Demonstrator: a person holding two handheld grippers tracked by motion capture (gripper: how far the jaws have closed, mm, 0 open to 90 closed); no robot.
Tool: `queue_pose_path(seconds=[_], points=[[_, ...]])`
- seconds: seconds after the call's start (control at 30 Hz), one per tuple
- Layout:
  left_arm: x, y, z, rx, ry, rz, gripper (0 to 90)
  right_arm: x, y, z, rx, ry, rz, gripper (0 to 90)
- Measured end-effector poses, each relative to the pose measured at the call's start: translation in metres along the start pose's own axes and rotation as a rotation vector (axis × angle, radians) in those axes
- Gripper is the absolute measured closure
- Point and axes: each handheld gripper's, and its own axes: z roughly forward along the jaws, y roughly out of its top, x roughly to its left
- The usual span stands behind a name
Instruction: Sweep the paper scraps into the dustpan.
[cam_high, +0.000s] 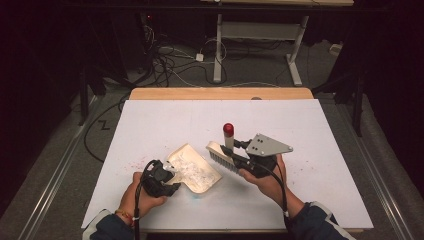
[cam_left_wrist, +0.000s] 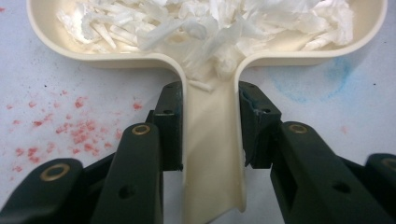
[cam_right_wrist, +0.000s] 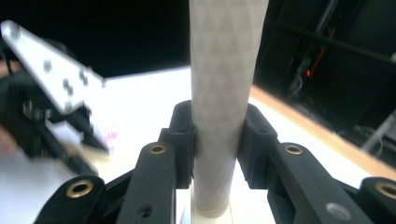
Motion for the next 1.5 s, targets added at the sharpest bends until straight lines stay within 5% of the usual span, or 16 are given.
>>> queue_pose_path(seconds=[0.2,0.57,1.0,1.17,1.33,1.5], points=[[0.0,-0.002,-0.002,0.004,0.006,-0.004,63.4,0.003,-0.013,-0.006,0.056,-0.021,-0.021,70.6],[0.002,-0.004,-0.002,0.002,0.002,0.0,63.4,0.019,-0.006,0.008,0.007,0.132,0.021,70.6],[0.003,-0.004,-0.003,0.012,0.005,0.001,63.3,-0.003,0.002,-0.002,-0.043,0.049,0.034,70.6],[0.004,-0.004,-0.003,0.014,0.005,0.004,63.3,-0.013,-0.003,0.016,-0.033,-0.016,0.016,70.6],[0.006,-0.005,-0.004,0.016,0.006,0.0,63.3,-0.012,-0.01,0.044,-0.017,-0.032,0.003,70.6],[0.006,-0.006,-0.004,0.012,0.006,-0.003,63.4,0.002,-0.008,0.057,-0.015,0.034,0.012,70.4]])
